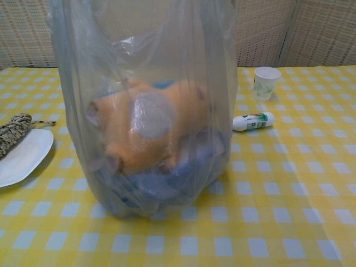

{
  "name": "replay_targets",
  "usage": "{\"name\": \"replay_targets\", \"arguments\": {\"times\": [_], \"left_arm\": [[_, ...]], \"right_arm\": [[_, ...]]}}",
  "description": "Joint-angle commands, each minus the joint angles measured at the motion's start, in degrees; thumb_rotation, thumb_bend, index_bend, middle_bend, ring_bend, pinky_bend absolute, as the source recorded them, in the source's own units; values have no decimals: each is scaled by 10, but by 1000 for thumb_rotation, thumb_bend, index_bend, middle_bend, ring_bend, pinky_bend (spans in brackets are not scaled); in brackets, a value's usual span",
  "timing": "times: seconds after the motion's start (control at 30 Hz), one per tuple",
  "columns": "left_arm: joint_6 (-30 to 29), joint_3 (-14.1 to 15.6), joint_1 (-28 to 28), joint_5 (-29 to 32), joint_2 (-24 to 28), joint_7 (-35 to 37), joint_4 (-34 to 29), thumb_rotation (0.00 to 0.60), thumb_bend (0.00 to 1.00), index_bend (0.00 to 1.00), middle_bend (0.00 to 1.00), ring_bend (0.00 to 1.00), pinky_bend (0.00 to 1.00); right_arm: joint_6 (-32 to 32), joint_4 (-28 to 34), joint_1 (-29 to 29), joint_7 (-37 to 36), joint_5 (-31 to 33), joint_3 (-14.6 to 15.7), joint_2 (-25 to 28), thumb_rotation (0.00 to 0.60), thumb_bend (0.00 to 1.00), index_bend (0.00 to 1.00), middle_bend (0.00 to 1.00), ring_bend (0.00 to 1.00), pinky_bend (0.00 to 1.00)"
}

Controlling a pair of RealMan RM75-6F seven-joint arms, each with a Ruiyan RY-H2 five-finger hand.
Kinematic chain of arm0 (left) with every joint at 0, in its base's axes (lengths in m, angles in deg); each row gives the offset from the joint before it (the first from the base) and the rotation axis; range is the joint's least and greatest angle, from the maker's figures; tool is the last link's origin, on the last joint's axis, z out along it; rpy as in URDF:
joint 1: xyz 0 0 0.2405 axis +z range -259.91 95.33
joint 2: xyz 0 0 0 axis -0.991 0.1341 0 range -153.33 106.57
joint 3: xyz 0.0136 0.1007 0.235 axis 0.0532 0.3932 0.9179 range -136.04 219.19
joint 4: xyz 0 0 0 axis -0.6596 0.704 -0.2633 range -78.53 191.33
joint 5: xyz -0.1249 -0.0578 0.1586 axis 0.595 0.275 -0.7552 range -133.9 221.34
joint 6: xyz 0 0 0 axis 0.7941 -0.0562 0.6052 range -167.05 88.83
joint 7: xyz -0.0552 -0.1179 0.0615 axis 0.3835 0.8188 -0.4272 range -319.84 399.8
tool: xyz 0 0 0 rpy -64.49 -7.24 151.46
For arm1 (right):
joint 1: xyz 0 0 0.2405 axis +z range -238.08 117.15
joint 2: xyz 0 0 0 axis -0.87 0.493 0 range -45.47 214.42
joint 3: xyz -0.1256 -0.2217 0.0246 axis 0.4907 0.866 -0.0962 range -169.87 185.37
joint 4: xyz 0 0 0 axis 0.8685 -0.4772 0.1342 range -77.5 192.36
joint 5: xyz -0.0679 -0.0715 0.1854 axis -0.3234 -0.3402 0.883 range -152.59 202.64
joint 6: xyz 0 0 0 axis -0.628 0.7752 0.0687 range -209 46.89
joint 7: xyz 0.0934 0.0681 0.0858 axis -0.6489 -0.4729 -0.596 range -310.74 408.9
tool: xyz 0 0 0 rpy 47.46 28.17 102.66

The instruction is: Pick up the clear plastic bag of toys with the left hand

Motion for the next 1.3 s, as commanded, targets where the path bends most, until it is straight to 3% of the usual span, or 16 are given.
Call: {"name": "replay_targets", "arguments": {"times": [0.03, 0.2, 0.33, 0.43, 0.57, 0.67, 0.8, 1.07, 1.3], "left_arm": [[6, -1, -2, 5, -3, 0, -4, 600, 381, 62, 66, 36, 52], [4, 8, -6, -17, -4, 19, -3, 600, 381, 57, 66, 44, 68], [6, 27, -18, -48, 12, 123, -3, 600, 381, 62, 82, 84, 125], [30, 42, -40, -58, 42, 240, -11, 600, 377, 71, 96, 85, 145], [51, 79, -87, -116, 106, 459, -31, 600, 254, 4, 73, 18, 102], [41, 103, -130, -173, 144, 619, -25, 600, 201, 0, 35, 0, 33], [0, 110, -172, -215, 162, 759, -10, 600, 186, 0, 15, 0, 0], [-13, 90, -236, -207, 180, 868, -41, 600, 187, 0, 1, 0, 0], [30, 68, -278, -173, 191, 860, -68, 600, 189, 0, 0, 0, 0]], "right_arm": [[0, 1, 0, -5, -1, 1, 3, 600, 280, 0, 0, 0, 0], [21, 2, -6, -19, -12, 2, 10, 600, 281, 0, 0, 0, 0], [31, 1, -10, -27, -20, 6, 13, 600, 281, 0, 0, 0, 0], [32, 2, -10, -32, -20, 6, 12, 600, 281, 0, 0, 0, 0], [27, 2, -9, -33, -23, 11, 14, 600, 280, 0, 0, 0, 0], [32, 2, -10, -35, -31, 14, 14, 600, 280, 0, 0, 0, 0], [25, 4, -10, -33, -32, 18, 16, 600, 281, 0, 0, 0, 0], [-1, 20, -4, -12, -16, 18, 19, 600, 280, 0, 0, 0, 0], [-18, 29, 0, -13, -21, 28, 27, 600, 281, 0, 0, 0, 0]]}}
